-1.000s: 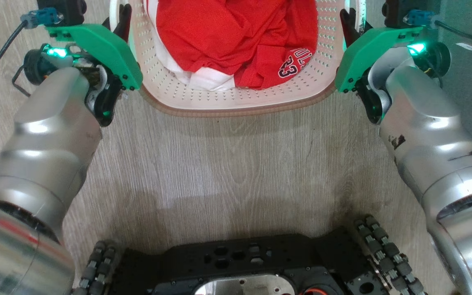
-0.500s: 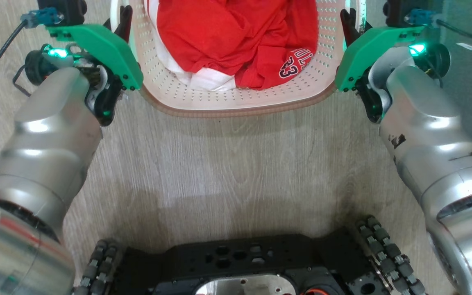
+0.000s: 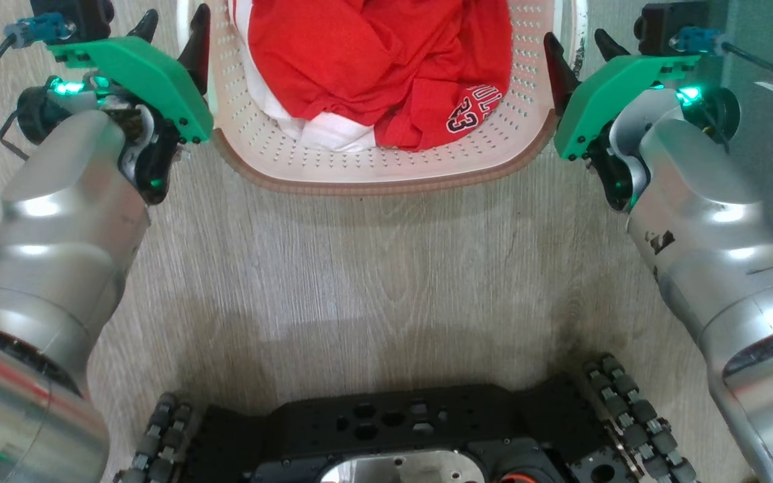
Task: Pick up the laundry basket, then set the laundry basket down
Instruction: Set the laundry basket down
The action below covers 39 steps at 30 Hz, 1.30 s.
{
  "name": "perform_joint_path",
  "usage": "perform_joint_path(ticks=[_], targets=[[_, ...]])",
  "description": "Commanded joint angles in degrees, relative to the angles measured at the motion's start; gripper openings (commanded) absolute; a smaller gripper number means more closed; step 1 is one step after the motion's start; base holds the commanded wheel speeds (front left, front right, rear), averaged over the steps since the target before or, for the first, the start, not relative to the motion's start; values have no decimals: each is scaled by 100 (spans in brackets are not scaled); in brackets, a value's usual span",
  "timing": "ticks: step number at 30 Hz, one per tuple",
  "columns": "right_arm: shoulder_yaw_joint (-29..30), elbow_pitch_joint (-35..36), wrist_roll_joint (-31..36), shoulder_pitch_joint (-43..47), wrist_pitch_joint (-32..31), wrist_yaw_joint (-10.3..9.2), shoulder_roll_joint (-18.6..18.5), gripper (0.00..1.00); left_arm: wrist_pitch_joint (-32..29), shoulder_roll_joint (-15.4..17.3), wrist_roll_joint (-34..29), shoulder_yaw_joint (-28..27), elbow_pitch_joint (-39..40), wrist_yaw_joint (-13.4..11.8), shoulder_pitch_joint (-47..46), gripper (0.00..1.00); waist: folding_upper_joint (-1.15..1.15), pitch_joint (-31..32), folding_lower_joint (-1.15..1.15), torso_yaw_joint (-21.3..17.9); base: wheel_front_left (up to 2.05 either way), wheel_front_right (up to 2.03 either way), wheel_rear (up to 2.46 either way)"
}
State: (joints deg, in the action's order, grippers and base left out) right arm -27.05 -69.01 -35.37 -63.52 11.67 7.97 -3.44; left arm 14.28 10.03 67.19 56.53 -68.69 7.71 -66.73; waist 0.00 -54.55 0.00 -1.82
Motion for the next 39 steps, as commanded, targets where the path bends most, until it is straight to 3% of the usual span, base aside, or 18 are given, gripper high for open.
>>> perform_joint_path(ticks=[1,8,11,14,16,22,31,39], targets=[[-109,29,-62,350,11,-48,56,100,59,238,47,-79,69,-22,85,100,0,6,0,-1,0,0,0],[-300,5,-99,257,213,-48,55,100,67,264,7,26,147,-22,82,100,0,152,0,19,0,0,0],[-251,90,-16,202,310,-48,-6,100,69,359,-250,-208,305,-23,-13,100,0,251,0,53,0,0,0],[75,679,229,201,328,-48,-239,100,70,473,-749,-725,729,-144,17,100,0,357,0,90,0,0,0],[714,1578,733,508,330,-48,-412,100,71,565,-1459,-1442,1438,-371,304,100,0,498,0,134,0,0,0],[1878,3299,1845,1484,331,-48,-263,100,71,439,-2900,-2964,2948,-639,1368,100,0,846,0,226,0,0,0],[2309,4835,2525,2379,332,-48,-51,100,72,-69,-4280,-4516,4590,-492,2553,100,0,1323,0,302,0,0,0],[2373,5858,2801,3189,332,-48,31,100,72,-480,-5063,-5270,5924,-290,3659,100,0,1999,0,289,0,0,0]])
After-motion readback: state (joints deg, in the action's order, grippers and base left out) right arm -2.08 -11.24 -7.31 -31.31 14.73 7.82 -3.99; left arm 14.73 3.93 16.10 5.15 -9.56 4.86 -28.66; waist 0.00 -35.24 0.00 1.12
